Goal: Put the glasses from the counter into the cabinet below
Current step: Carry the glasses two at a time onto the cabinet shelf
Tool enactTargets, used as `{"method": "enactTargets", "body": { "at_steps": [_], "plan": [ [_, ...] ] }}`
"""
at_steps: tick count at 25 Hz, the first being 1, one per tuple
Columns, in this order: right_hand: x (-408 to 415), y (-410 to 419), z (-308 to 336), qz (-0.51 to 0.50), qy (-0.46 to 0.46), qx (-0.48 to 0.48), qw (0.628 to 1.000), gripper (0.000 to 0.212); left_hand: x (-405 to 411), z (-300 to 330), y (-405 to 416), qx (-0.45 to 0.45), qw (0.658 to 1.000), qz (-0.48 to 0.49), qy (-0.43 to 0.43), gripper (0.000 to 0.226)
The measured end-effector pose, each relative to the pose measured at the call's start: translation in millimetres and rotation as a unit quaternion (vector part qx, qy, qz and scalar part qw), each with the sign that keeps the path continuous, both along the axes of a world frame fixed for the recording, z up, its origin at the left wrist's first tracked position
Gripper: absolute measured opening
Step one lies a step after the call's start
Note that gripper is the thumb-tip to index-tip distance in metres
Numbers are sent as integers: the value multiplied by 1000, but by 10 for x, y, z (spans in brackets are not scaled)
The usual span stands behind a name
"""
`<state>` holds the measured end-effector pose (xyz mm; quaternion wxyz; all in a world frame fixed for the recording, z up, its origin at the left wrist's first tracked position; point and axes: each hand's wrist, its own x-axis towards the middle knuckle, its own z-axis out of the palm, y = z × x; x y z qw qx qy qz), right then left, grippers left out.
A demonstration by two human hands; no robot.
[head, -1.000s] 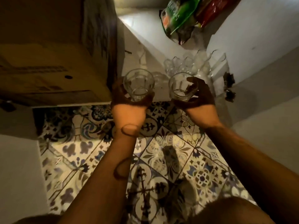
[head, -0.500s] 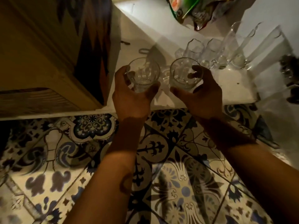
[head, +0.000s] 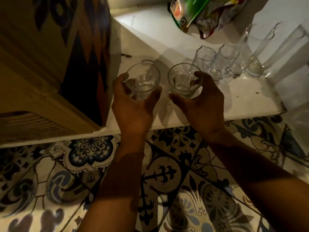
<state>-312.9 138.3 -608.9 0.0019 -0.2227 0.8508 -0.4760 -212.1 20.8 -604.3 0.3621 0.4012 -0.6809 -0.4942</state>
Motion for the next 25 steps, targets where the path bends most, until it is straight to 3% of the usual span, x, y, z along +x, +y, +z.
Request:
{"method": "enactTargets", "body": {
  "at_steps": [11,18,23,25],
  "plan": [
    [-26,-264,-84,-32,4,28,999,89,-36,-149,-165,-10,1000,5,-2,92],
    [-97,-462,-175,-62,1,29,998,72,-208,-158,-241,-20,1000,13,-15,94],
    [-55,-517,-207,-70,-30,12,997,39,-287,-284,-276,-56,998,15,-33,57],
    [-62,-528,-215,-85,-28,18,996,37,-301,-323,-273,-61,997,8,-48,53]
  ]
}}
